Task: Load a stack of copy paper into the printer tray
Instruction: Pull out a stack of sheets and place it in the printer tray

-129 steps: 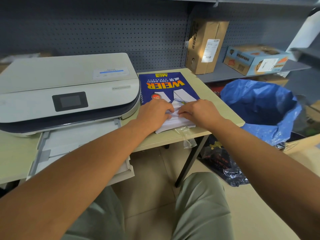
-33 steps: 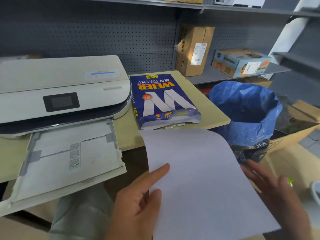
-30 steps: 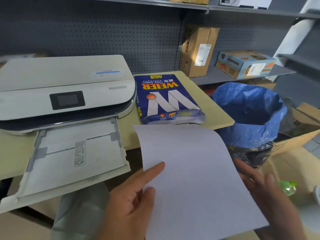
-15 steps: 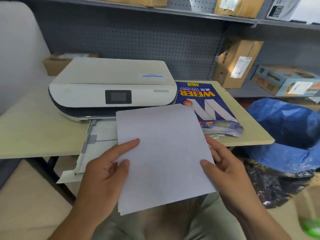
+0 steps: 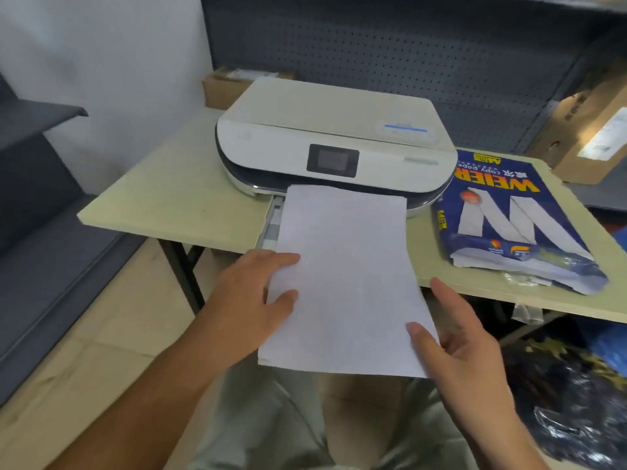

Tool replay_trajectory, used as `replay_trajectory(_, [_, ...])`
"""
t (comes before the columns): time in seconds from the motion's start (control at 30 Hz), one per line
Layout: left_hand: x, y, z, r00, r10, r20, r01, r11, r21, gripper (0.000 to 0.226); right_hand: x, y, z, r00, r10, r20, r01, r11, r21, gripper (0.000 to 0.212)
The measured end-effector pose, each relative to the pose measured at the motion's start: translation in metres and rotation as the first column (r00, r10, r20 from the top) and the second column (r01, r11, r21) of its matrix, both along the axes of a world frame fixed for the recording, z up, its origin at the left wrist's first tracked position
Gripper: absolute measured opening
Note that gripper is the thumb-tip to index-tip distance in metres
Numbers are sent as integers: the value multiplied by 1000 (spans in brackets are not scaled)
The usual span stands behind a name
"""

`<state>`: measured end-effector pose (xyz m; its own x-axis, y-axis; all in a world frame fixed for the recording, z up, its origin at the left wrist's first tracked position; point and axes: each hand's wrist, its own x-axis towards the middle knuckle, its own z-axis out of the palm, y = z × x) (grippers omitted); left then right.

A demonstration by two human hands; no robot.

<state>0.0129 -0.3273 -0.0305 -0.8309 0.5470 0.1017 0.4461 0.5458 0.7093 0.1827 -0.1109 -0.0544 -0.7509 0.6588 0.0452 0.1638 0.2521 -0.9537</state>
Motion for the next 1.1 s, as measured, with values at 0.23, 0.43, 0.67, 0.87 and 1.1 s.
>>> replay_trajectory(0.23, [-2, -10, -3, 998, -18, 68, 21, 999, -45, 49, 13, -3, -8, 984, 175, 17, -162, 866, 472, 54])
replay_trajectory(0.43, [-5, -31, -11, 996, 16, 88, -15, 1000, -19, 44, 24, -7, -14, 940, 340, 36, -282, 714, 641, 42])
replay_trajectory(0.67, [2, -50, 1, 999, -20, 47, 18, 998, 54, 34, 29, -25, -3, 955, 294, -31, -209, 748, 630, 28])
replay_trajectory(0.87, [10, -65, 4, 1000, -11, 26, 8, 996, 84, 35, 32, -38, 7, 950, 309, -37, -215, 738, 639, 29])
replay_trajectory(1.1, [10, -71, -2, 998, -37, 51, 33, 997, 70, 26, 36, -45, 0, 956, 294, -24, -218, 759, 613, 34])
